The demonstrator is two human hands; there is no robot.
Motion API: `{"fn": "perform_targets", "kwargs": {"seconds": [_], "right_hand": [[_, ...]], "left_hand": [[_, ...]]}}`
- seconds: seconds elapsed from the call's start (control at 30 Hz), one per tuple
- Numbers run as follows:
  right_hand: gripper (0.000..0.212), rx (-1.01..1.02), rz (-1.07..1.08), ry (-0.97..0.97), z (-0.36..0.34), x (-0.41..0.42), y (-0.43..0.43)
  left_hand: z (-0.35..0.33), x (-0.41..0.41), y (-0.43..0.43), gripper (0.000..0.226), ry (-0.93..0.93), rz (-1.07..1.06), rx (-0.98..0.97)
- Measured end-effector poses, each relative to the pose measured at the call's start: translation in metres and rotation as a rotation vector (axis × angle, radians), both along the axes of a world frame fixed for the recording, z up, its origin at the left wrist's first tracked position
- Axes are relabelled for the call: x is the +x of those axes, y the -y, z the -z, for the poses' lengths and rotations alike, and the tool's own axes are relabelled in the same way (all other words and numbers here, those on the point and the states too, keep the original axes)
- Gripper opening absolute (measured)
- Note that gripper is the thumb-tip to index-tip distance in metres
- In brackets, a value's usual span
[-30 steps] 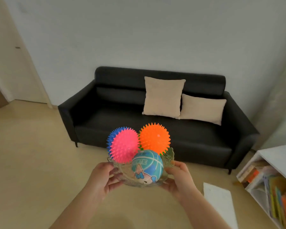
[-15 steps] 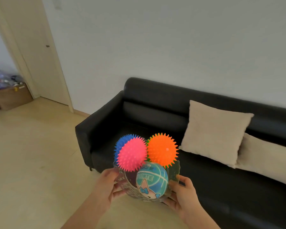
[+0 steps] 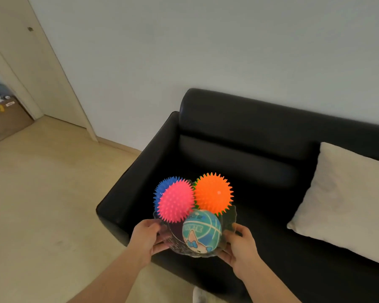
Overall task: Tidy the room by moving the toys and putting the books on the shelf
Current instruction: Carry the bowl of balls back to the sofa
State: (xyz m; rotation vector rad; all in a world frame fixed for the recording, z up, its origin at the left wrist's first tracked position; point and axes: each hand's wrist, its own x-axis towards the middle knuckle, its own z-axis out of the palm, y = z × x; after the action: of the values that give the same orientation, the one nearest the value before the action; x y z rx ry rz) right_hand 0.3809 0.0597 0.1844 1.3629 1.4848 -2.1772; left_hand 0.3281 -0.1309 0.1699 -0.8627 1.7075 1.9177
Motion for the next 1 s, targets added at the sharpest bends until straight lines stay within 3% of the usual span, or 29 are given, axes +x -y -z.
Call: {"fn": "perform_targets", "kwargs": {"seconds": [0.2, 0.4, 0.67, 1.0], "right_hand": [[0.025, -0.017, -0.065, 0.027, 0.032, -0.127, -0.027], [0.044, 0.018, -0.15, 0.157, 0.08, -0.216, -0.047], [0.036, 0.141, -0.21, 0.428, 0.161, -0.257, -0.05], [0.035, 0.138, -0.221, 0.494, 0.229, -0.286, -0.038]], "left_hand": [[0.028, -0.112, -0.023, 0.02, 0.08, -0.088, -0.023], [0.083, -0.205, -0.042, 0.021, 0.14, -0.103, -0.016], [0.176, -0.277, -0.044, 0.019, 0.252, -0.143, -0.012], [0.265, -0.307, -0.038, 0.033, 0.331, -0.116, -0.047]]}}
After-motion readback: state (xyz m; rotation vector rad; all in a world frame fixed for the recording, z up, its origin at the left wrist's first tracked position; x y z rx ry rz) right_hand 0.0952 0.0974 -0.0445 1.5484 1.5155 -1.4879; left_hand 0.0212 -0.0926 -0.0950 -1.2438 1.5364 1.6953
